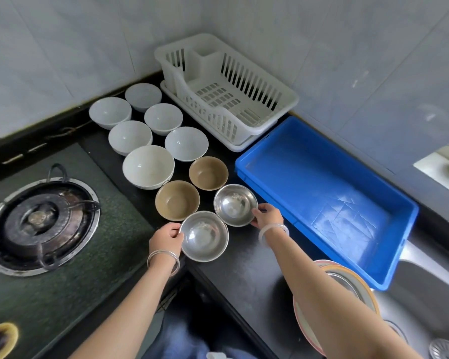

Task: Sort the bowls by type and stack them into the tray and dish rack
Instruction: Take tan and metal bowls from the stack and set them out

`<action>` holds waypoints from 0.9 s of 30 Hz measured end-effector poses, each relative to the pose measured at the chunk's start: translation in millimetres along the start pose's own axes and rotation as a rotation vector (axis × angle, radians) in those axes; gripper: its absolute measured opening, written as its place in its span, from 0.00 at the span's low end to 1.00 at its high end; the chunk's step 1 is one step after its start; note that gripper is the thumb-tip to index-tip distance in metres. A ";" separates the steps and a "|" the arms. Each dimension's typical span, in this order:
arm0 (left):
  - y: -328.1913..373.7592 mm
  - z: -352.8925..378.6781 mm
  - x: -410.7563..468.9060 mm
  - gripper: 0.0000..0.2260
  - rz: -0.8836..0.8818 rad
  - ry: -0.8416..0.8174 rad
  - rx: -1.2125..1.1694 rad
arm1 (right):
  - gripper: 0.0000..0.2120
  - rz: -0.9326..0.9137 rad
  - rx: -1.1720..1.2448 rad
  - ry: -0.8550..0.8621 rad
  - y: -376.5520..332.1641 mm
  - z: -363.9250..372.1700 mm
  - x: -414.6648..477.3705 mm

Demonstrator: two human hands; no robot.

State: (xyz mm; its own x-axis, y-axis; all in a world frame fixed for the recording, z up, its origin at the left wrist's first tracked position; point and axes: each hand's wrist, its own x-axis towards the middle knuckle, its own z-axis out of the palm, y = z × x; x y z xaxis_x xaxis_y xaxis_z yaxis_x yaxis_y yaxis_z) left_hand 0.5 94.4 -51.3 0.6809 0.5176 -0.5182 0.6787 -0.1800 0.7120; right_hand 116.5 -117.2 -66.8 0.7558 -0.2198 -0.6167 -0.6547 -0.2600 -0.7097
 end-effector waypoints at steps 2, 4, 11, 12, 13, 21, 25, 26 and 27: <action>0.6 -0.1 0.0 0.09 0.007 0.003 0.005 | 0.04 0.000 0.004 -0.002 -0.4 0.2 -0.3; 1.8 0.1 -1.4 0.08 0.022 0.014 0.009 | 0.04 0.003 0.021 -0.008 -1.0 0.5 -1.7; 9.2 1.5 -10.8 0.11 0.116 0.051 0.138 | 0.14 -0.016 -0.005 -0.071 -2.9 -8.7 -16.7; 10.9 1.4 -12.4 0.13 0.123 0.048 0.158 | 0.15 -0.026 -0.028 -0.077 -2.8 -11.7 -19.9; 12.7 1.0 -14.0 0.13 0.131 0.045 0.180 | 0.16 -0.045 -0.058 -0.078 -2.3 -15.5 -23.1; 42.6 21.8 -39.6 0.14 0.290 -0.006 0.308 | 0.08 -0.301 -0.080 0.093 17.2 -80.5 -63.9; 60.1 65.3 -71.4 0.11 0.423 -0.218 0.286 | 0.06 -0.288 -0.211 0.295 47.4 -136.8 -88.1; 62.3 77.8 -80.4 0.11 0.461 -0.267 0.303 | 0.06 -0.271 -0.246 0.355 57.9 -150.8 -94.9; 63.4 90.3 -89.7 0.11 0.497 -0.313 0.324 | 0.05 -0.249 -0.275 0.412 69.1 -163.6 -102.0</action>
State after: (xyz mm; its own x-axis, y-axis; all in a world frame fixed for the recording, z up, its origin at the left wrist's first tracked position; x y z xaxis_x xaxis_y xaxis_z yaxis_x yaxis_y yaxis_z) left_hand 7.3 -39.0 -2.5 0.9483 0.0499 -0.3133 0.2789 -0.6017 0.7484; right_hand -5.2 -266.5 2.7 0.8629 -0.4560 -0.2180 -0.4726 -0.5751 -0.6677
